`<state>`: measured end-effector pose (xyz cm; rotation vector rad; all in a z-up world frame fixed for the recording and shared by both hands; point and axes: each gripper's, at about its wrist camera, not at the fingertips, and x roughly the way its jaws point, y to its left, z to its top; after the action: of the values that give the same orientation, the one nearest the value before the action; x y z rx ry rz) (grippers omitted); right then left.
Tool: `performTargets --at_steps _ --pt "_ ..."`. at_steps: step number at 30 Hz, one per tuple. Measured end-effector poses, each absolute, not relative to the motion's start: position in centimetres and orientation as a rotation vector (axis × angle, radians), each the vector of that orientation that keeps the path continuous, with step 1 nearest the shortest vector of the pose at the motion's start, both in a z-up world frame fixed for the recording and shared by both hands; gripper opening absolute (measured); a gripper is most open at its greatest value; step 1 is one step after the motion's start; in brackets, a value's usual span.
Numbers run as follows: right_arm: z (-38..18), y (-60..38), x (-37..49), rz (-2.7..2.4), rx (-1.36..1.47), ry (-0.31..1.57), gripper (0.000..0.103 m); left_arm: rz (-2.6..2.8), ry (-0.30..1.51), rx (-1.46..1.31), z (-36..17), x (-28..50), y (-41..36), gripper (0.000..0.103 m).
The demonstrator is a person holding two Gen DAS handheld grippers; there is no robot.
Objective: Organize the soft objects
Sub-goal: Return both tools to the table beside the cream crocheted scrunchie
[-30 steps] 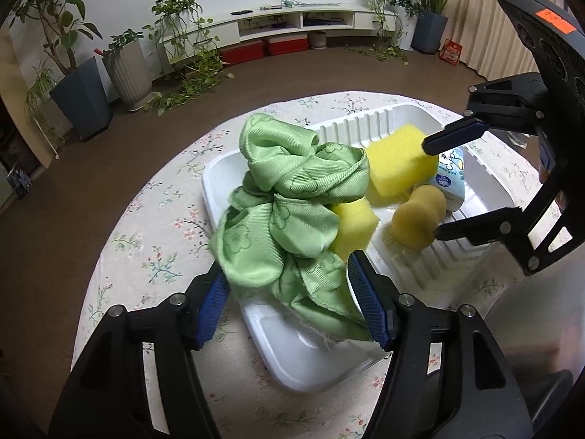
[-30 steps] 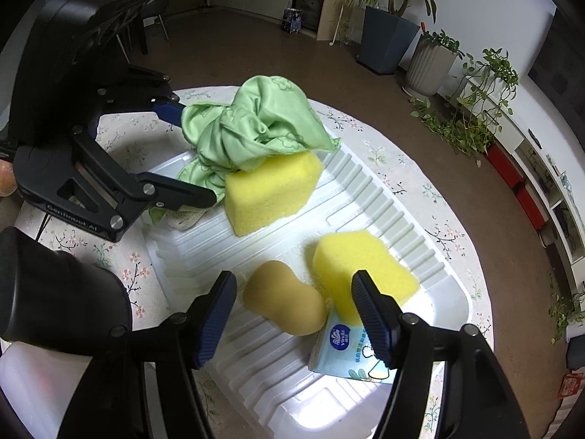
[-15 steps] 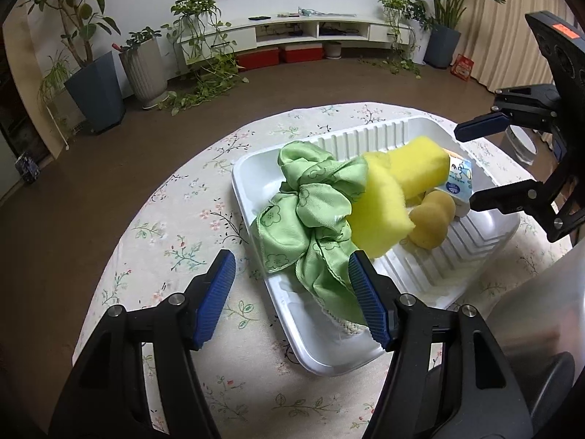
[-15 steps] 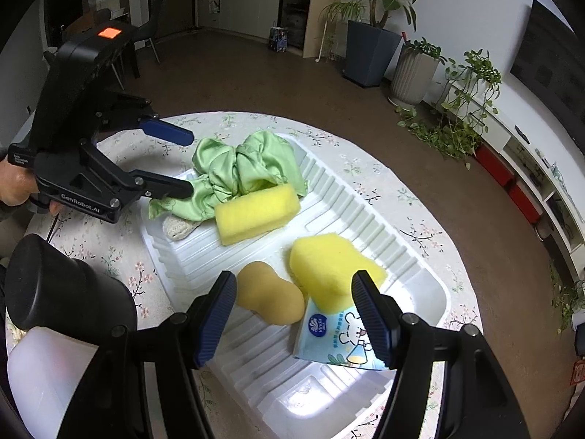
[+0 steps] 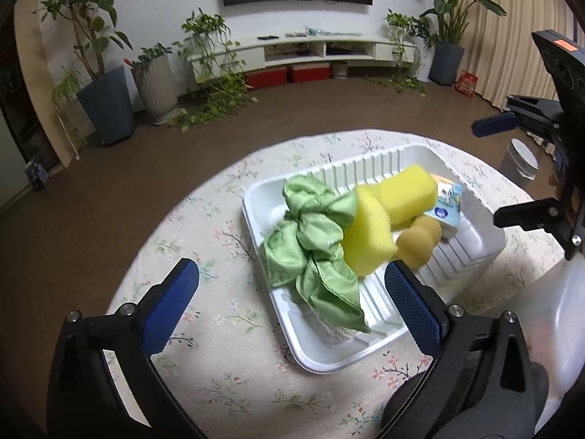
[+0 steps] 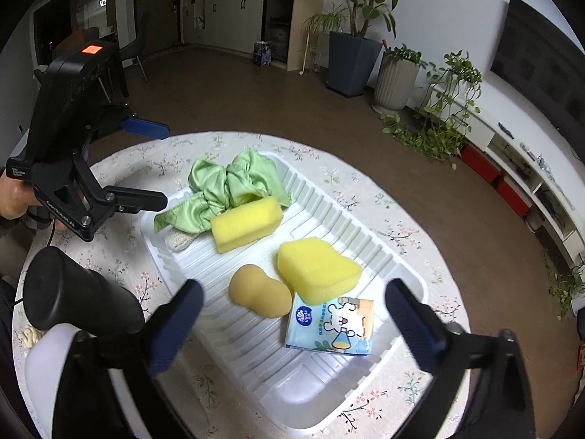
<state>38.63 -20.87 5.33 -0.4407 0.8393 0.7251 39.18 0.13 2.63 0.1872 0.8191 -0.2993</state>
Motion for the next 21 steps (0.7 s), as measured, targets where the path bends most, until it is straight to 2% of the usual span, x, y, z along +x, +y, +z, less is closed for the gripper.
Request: performTargets --at_steps 10,21 --pt "7.3 -23.9 37.8 0.657 -0.359 0.809 0.103 -0.256 0.765 0.147 5.3 38.1 1.3 0.103" --pt "9.8 -29.8 33.7 0.559 -0.193 0.772 0.103 -0.252 0.717 0.108 7.6 32.2 2.2 0.103"
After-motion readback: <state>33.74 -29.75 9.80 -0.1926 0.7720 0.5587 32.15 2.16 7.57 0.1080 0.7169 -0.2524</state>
